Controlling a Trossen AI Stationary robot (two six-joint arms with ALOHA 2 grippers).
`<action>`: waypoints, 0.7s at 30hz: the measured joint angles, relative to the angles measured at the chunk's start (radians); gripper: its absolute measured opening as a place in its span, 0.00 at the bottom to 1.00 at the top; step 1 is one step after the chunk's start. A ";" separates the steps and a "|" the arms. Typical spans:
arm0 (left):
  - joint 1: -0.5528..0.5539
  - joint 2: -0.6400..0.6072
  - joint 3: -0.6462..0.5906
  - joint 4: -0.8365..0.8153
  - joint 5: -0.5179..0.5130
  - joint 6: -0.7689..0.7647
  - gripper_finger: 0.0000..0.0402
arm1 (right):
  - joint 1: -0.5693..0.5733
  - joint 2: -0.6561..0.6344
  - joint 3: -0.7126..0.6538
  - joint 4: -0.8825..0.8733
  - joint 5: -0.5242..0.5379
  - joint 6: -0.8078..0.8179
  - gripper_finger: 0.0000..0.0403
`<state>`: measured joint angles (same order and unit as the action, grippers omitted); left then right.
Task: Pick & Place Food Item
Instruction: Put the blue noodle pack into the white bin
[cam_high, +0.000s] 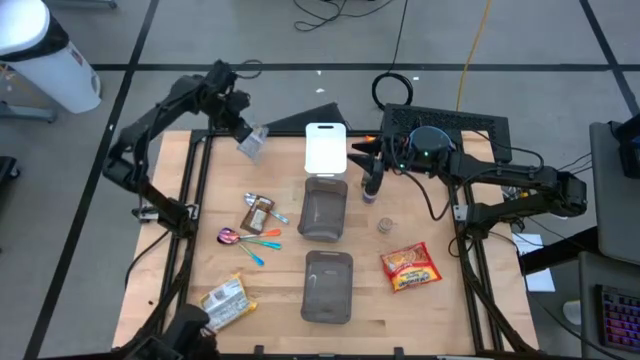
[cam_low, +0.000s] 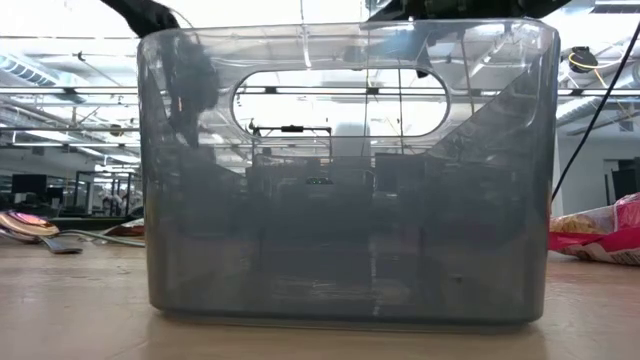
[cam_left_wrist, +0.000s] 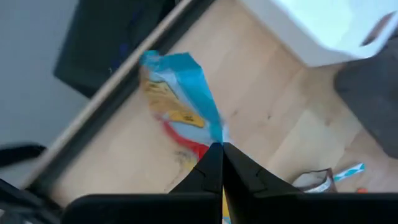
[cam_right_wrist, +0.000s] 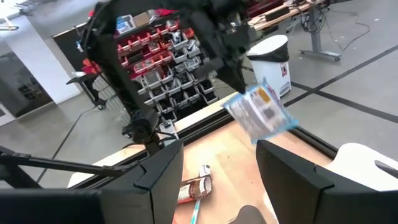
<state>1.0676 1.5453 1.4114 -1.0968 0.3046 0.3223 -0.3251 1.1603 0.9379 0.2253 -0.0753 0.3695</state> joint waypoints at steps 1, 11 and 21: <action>-0.007 -0.002 0.033 -0.017 0.000 0.015 0.00 | -0.003 0.000 0.000 0.000 0.000 0.000 0.49; -0.099 -0.003 0.318 -0.174 0.013 0.099 0.00 | -0.009 0.000 0.000 -0.001 -0.003 0.000 0.49; -0.249 -0.003 0.580 -0.327 0.119 0.111 0.00 | -0.013 0.000 0.000 0.007 -0.041 -0.063 0.49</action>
<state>0.8188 1.5425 1.9914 -1.4234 0.4240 0.4336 -0.3385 1.1603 0.9379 0.2322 -0.1164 0.3061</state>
